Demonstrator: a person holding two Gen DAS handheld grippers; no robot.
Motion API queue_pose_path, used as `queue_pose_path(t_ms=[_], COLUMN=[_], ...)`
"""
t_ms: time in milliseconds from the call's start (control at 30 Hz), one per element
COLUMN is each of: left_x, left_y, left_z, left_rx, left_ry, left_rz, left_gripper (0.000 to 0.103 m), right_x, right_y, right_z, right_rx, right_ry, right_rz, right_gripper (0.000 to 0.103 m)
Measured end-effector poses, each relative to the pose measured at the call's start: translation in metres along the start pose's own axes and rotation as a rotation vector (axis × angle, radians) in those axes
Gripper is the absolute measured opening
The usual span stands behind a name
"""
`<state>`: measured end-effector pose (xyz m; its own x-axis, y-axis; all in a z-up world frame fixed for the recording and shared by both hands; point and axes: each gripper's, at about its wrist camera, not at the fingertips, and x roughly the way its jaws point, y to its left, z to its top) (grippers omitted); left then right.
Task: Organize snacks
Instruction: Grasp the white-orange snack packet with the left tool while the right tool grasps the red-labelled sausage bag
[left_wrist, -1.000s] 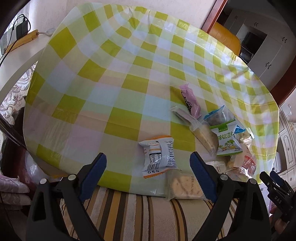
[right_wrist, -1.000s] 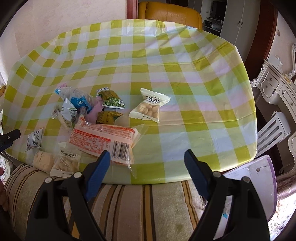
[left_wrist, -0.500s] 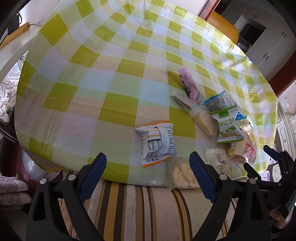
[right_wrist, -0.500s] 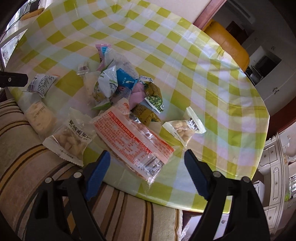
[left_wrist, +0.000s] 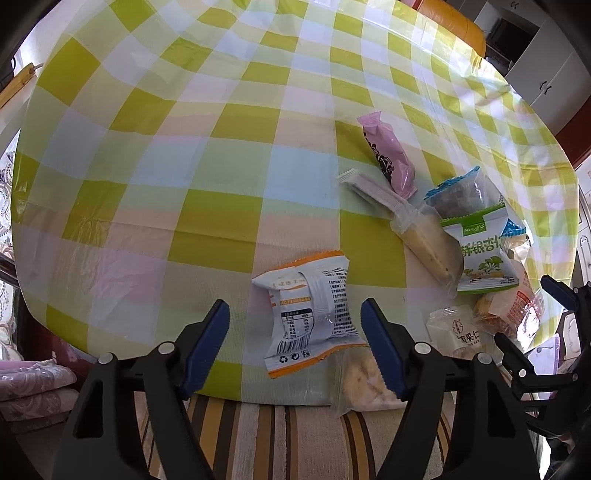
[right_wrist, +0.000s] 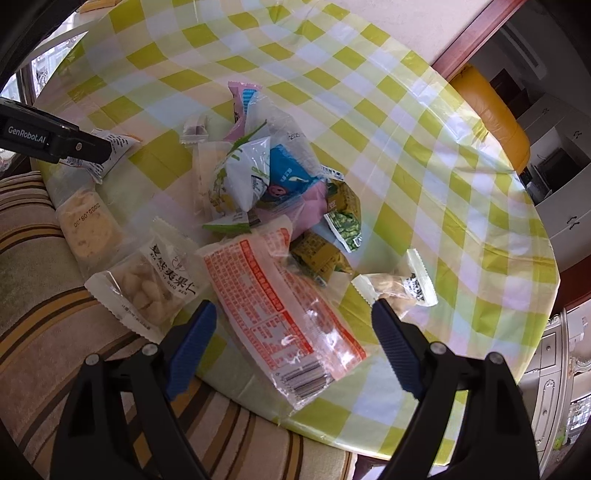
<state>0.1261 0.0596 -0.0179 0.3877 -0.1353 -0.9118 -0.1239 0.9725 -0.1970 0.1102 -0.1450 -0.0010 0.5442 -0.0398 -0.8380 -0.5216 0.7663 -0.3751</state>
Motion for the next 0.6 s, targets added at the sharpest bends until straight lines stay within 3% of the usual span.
queue_pose_path(t_ms=[200,333,600], left_x=[0.0056,0.0065,-0.0012], left_y=[-0.0049,-0.0064,-0.0049], left_z=[0.0016,0.0014,-0.0005], left_rx=[0.030,0.037,0.026], left_ry=[0.011,0.009,-0.016], left_rz=[0.031,0.042,0.026], left_gripper=[0.056,0.045,0.036], right_x=[0.0052,0.0039,-0.0007], right_y=[-0.0019,-0.0043,-0.0101], right_z=[-0.0023,-0.0028,-0.0059], right_rx=[0.023,0.026,0.038], right_ry=[0.005,0.004,0.009], right_rz=[0.087,0.096,0.112], right_gripper=[0.084,0.067,0.059])
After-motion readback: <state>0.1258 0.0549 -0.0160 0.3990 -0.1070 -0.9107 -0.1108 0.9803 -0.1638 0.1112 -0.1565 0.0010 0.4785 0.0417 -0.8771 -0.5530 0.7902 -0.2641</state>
